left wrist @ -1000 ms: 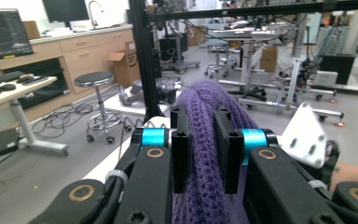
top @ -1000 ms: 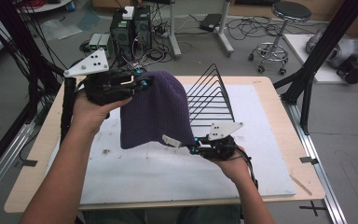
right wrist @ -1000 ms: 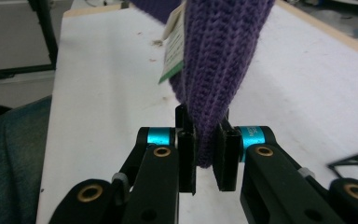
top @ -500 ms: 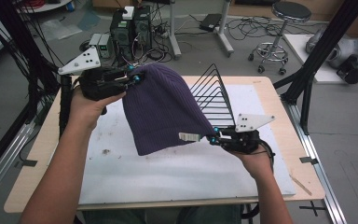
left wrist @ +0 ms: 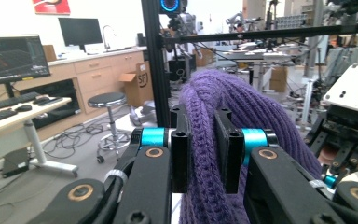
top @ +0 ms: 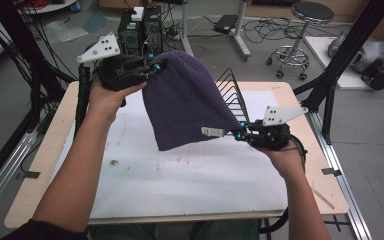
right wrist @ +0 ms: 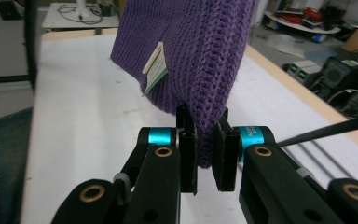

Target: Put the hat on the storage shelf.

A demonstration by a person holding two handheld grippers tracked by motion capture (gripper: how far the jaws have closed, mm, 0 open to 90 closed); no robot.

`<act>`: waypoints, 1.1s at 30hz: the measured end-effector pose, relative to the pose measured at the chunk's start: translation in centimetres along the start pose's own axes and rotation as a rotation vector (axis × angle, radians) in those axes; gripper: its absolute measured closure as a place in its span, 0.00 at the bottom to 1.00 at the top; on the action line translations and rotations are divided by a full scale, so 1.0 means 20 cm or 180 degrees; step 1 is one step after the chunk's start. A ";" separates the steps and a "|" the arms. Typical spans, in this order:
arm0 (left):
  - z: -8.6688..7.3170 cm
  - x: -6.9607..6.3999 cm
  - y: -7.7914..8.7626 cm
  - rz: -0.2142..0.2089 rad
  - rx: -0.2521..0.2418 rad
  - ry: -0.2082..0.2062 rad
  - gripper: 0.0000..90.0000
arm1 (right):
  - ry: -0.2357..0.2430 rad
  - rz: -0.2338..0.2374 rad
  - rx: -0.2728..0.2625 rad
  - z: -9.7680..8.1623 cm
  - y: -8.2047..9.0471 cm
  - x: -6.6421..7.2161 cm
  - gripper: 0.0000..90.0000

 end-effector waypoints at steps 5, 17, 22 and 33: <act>0.05 0.09 -0.11 0.0047 0.0049 -0.0042 0.88 | -0.0051 -0.0110 0.0041 0.09 0.04 -0.14 0.92; 0.12 0.30 -0.31 0.0168 0.0054 -0.0133 0.87 | -0.0206 -0.0270 0.0036 0.22 0.02 -0.42 0.92; 0.07 0.32 -0.33 0.0213 0.0137 -0.0087 0.87 | -0.0256 -0.0300 0.0129 0.22 -0.04 -0.53 0.92; 0.02 0.34 -0.37 0.0299 0.0290 -0.0145 0.86 | -0.0301 -0.0341 0.0182 0.19 -0.06 -0.58 0.92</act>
Point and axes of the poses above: each handheld gripper's, and its own axes: y roughly backward along the jaws, z roughly out of its top, x roughly to its left, the point moved 1 cm from there along -y, roughly forward along the jaws, and after that the axes turned 10 degrees about -y, right-handed, at the moved point
